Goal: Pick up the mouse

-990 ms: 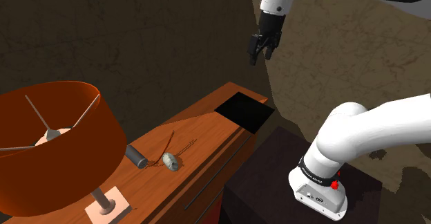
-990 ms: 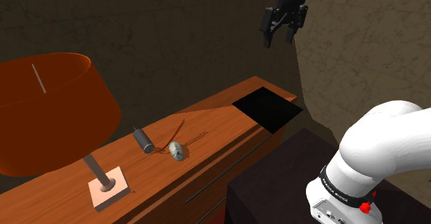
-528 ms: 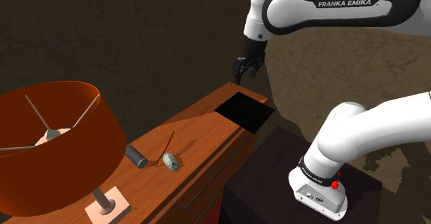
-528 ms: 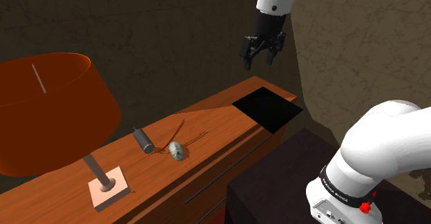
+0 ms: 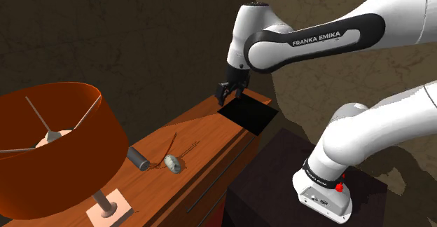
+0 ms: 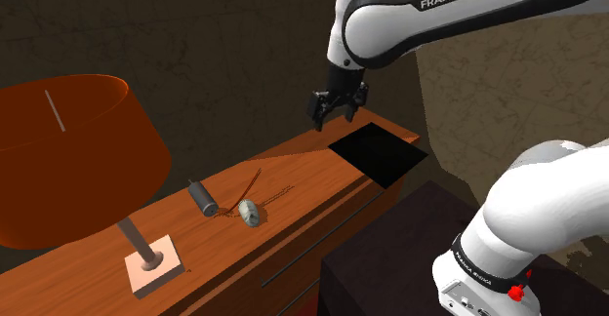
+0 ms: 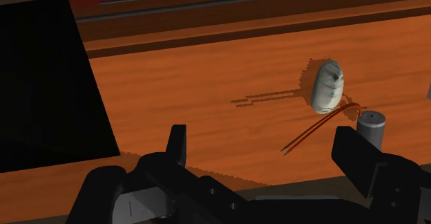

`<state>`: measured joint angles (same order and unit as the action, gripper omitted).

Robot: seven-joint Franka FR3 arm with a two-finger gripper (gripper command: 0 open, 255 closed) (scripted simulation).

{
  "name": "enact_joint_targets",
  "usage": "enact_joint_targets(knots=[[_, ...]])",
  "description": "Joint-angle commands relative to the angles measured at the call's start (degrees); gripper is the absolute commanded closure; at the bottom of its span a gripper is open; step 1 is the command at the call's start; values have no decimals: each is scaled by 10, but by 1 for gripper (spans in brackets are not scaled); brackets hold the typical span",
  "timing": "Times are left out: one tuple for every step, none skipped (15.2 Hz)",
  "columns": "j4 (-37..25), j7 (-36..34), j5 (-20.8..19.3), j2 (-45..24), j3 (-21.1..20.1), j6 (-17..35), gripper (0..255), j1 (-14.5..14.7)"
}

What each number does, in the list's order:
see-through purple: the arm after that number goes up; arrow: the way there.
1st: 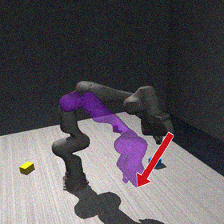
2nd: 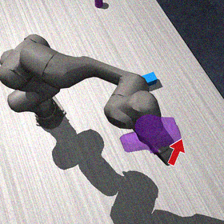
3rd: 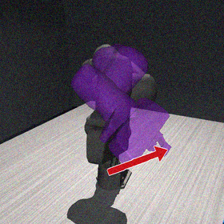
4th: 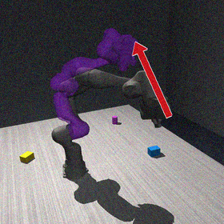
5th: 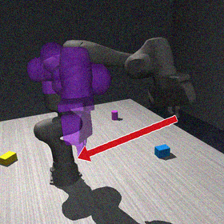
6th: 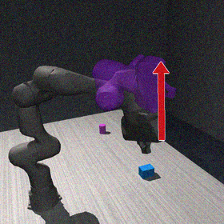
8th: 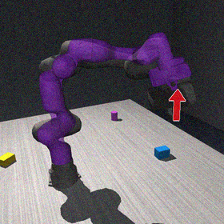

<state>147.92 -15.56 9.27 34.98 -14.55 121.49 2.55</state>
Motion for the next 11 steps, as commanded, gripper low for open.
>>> enact_joint_targets(knots=[[14,-16,5,-28,-20,52,0,3],[17,-25,6,-44,-30,75,0,4],[19,-34,6,-62,-40,99,0,4],[21,-44,4,-81,-51,122,0,3],[21,-54,2,-100,-62,146,0,2],[20,-66,-2,-121,-73,169,0,0],[18,-79,-9,-142,-85,192,0,-3],[15,-93,-17,-165,-97,215,0,-7],[12,-109,-29,-188,-109,237,0,-12],[7,-127,-44,-211,-121,258,0,-19],[1,-148,-63,-236,-134,279,0,-26]])
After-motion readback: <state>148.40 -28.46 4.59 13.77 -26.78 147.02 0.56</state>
